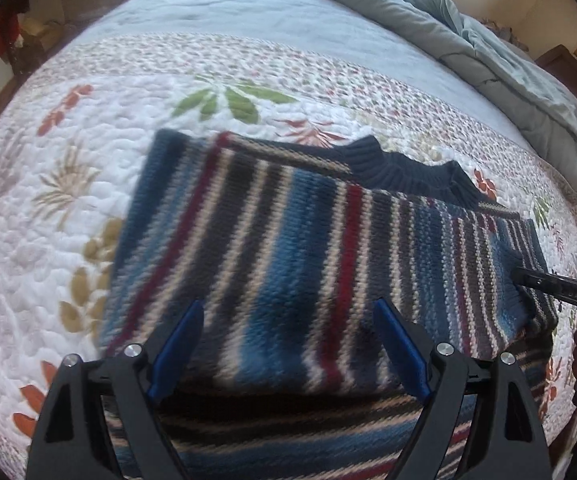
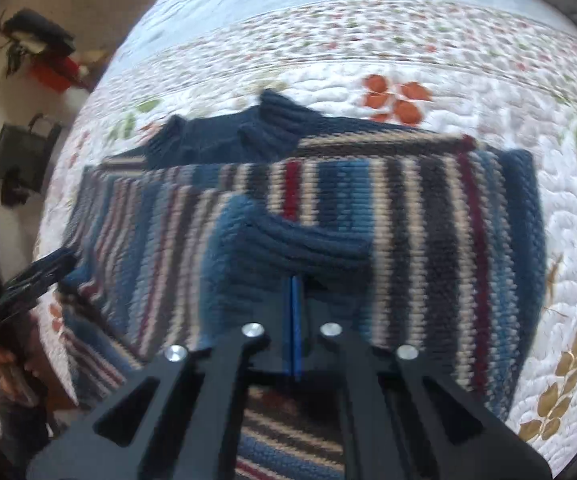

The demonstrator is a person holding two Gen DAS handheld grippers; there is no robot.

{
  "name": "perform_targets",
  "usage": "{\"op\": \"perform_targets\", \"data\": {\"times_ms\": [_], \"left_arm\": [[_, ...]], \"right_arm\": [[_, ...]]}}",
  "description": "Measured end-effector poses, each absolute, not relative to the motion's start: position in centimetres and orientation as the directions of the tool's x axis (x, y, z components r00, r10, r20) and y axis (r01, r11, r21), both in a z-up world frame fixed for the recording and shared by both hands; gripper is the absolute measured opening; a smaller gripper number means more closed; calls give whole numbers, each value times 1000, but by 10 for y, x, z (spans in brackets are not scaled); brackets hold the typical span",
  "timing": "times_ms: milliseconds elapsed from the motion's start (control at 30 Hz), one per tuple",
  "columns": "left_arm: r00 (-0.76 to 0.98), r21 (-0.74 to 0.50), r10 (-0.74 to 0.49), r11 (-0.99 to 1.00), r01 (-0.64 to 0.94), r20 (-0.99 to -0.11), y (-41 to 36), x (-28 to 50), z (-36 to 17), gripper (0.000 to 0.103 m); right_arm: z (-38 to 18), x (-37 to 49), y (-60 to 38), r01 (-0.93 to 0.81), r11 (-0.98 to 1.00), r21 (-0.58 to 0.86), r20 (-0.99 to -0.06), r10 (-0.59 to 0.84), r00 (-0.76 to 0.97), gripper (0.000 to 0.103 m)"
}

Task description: Fold small clothes

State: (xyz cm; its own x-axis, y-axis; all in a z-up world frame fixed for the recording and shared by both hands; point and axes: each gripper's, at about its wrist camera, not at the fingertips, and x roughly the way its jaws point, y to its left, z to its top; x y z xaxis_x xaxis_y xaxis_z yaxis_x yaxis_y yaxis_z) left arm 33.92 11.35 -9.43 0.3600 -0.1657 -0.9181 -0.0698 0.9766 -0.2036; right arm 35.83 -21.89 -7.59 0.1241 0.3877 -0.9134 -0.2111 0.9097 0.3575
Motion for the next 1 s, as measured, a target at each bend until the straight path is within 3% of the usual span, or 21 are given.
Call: {"op": "perform_targets", "data": {"times_ms": [200,333,433,600,767,800,833,867,933,1000], "left_arm": [[401,-242,-196,968,-68,-895,108,337,-86,87],[399,-224,-175,971,-80,-900,108,337,-85,87],[380,-244,-193,966,-90,-905,108,337,-89,87],[362,-203,-171,978,-52,-916,99,335,-93,87],[351,-216,-181,975,-62,-919,98,339,-101,87],[348,-220,-185,973,-64,-919,97,339,-103,87],[343,-225,-190,972,-65,-920,96,339,-105,87],[341,-227,-192,972,-65,-920,95,339,-106,87],[342,-220,-187,974,-59,-921,94,339,-108,87],[345,-218,-184,974,-61,-920,95,339,-108,87]], "right_arm": [[-17,357,-234,-273,945,180,-898,272,347,0],[-25,369,-262,-218,923,318,-889,370,269,2],[-50,369,-255,-231,930,287,-920,335,204,19],[-76,369,-245,-202,894,400,-887,433,159,62],[-94,377,-229,-214,887,409,-886,442,139,59],[-95,378,-226,-226,887,404,-887,439,140,42],[-95,379,-222,-239,887,395,-890,434,141,34],[-95,379,-219,-249,879,407,-884,448,134,17],[-89,377,-220,-260,849,461,-856,502,122,12],[-70,373,-218,-313,856,411,-861,477,176,11]]}}
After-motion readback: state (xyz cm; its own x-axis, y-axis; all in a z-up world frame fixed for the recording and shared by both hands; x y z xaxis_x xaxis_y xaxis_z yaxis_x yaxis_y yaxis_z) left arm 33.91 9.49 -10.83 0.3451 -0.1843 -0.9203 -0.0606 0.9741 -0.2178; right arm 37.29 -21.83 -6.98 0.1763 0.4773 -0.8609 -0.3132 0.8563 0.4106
